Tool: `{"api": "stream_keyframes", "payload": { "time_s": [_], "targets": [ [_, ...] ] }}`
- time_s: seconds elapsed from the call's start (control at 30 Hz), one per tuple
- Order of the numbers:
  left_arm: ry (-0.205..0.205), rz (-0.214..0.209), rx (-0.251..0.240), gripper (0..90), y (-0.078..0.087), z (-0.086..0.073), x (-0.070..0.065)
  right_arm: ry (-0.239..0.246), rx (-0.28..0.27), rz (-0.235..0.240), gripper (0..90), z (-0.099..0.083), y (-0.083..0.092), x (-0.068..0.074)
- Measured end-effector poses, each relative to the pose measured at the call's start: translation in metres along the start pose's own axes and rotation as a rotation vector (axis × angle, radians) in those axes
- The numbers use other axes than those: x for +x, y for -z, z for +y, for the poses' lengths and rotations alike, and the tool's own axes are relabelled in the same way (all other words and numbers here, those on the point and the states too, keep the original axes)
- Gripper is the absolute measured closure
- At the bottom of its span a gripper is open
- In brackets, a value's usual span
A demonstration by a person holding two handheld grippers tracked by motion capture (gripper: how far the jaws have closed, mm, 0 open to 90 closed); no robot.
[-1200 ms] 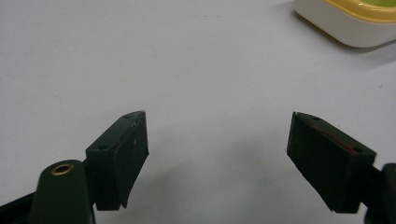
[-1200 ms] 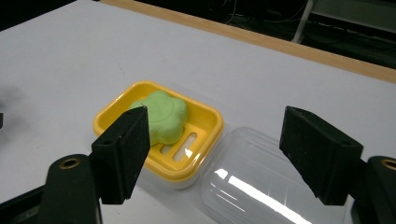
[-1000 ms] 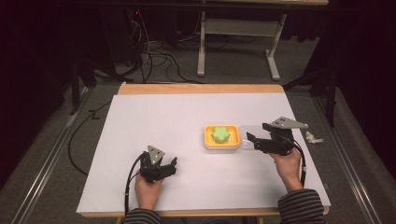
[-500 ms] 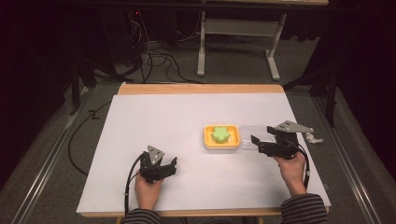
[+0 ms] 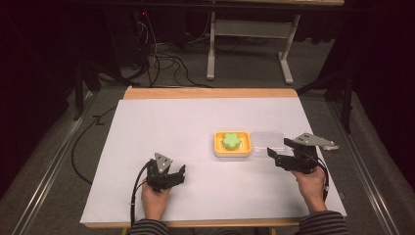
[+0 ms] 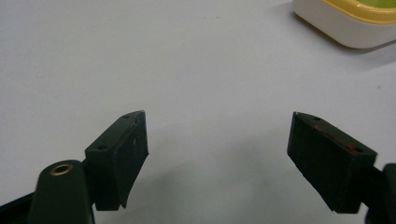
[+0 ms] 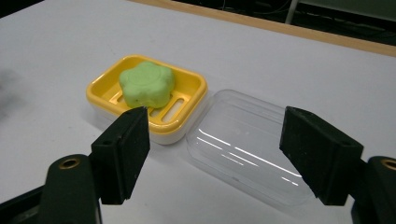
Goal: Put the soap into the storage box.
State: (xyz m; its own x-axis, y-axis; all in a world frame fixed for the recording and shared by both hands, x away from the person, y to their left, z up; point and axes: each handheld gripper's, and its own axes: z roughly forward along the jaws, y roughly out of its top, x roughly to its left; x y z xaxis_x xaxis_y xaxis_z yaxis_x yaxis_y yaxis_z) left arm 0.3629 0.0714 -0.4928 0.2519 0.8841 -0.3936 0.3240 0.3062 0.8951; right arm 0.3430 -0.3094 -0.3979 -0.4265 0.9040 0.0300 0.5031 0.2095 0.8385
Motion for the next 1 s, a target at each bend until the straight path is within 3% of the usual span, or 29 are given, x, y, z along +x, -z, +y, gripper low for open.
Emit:
{"api": "stream_keyframes", "payload": {
  "time_s": [0.4,1.0],
  "targets": [
    [-0.003,0.001,0.002,20.9,0.0,0.0,0.0,-0.021,-0.002,0.003,24.9,-0.013,0.005,0.002],
    [-0.002,0.001,0.0,21.0,0.0,0.0,0.0,-0.016,0.043,0.019,25.0,-0.03,-0.008,0.011]
  ]
}}
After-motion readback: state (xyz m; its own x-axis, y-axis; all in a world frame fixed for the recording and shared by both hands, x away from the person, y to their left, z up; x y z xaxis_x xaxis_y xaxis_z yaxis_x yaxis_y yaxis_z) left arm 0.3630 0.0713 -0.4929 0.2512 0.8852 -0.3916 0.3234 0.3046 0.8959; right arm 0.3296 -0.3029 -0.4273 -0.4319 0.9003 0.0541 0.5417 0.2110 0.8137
